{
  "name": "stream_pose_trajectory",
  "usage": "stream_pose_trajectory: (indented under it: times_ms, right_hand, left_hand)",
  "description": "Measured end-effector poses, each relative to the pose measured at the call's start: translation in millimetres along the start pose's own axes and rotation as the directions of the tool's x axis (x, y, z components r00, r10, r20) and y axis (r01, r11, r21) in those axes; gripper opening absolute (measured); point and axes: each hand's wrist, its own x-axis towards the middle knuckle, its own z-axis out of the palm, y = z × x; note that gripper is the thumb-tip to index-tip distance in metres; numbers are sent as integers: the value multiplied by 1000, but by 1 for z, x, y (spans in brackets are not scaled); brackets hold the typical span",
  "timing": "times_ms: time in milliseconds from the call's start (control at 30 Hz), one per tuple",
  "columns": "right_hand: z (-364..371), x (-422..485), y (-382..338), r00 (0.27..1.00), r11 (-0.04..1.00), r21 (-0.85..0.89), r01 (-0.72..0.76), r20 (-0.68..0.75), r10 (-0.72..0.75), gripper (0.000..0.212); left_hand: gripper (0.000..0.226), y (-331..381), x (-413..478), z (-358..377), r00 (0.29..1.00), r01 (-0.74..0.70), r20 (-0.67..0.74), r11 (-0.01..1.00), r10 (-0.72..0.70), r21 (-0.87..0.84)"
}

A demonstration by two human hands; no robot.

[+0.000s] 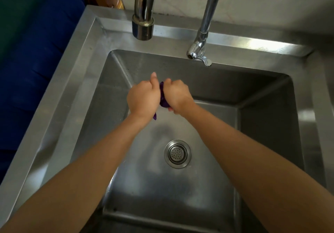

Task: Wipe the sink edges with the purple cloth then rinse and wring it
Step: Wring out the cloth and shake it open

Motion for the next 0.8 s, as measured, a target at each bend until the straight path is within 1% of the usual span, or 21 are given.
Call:
stream_pose_trajectory:
  times_ms: [100,200,267,300,333,367,400,433,467,500,533,567,600,633,700,733,767,800]
  right_hand:
    - [-6,0,1,993,981,158,-111,57,104,38]
    - [-10,-5,6,980,946,270,-180,127,150,33]
    - [-11,-8,9,973,920,333,-205,168,156,32]
    - [-11,-9,10,973,907,368,-204,177,147,33]
    - [-10,-10,10,976,897,398,-194,172,134,35]
    - [-9,-9,10,981,895,411,-176,154,122,38]
    - [-9,-9,8,986,900,407,-155,124,113,41]
    - [-10,-9,7,990,907,398,-136,91,108,43]
    - [-11,-10,7,992,913,390,-123,71,103,42]
    - [-12,-11,7,994,920,378,-108,63,90,40]
    - [-11,-12,9,996,930,358,-83,64,64,35]
    - [-9,-12,14,998,941,335,-43,59,24,31]
    - [-6,-12,20,999,952,306,10,38,-23,27]
    - [-5,-12,26,997,959,273,77,-1,-80,27]
    - [-4,-13,38,982,955,230,188,-65,-178,43]
    - [-4,-15,41,979,952,230,203,-64,-194,51]
    - [-2,-16,43,979,953,223,204,-46,-199,56]
    - [2,-18,44,979,958,200,206,-29,-204,53]
  left_hand:
    - [59,3,2,-1,983,-174,-52,985,173,-8]
    - [59,3,0,0,946,-312,-109,948,305,-60]
    - [56,2,0,0,937,-344,-98,935,336,-86]
    - [57,1,-1,1,946,-321,-83,940,312,-117]
    - [60,0,-1,2,968,-250,-66,952,242,-175]
    - [61,-3,0,3,990,-138,-37,954,133,-267]
    - [59,-6,0,5,1000,0,14,919,6,-395]
    - [52,-10,0,5,989,148,94,832,-116,-535]
    - [42,-12,-1,4,958,288,203,704,-205,-649]
    - [33,-12,-3,0,909,417,333,559,-251,-717]
    - [32,-14,-5,-3,854,521,452,419,-259,-744]
    - [34,-17,-7,-5,802,598,545,315,-246,-737]
    - [34,-19,-9,-6,763,646,602,273,-235,-713]
    - [33,-23,-12,-6,736,676,636,267,-232,-686]
    - [32,-28,-15,-4,718,696,649,287,-251,-659]
    - [32,-30,-16,-1,710,704,644,292,-283,-648]
    - [33,-30,-17,3,703,711,636,305,-319,-633]
    - [33,-28,-17,6,701,713,621,332,-351,-618]
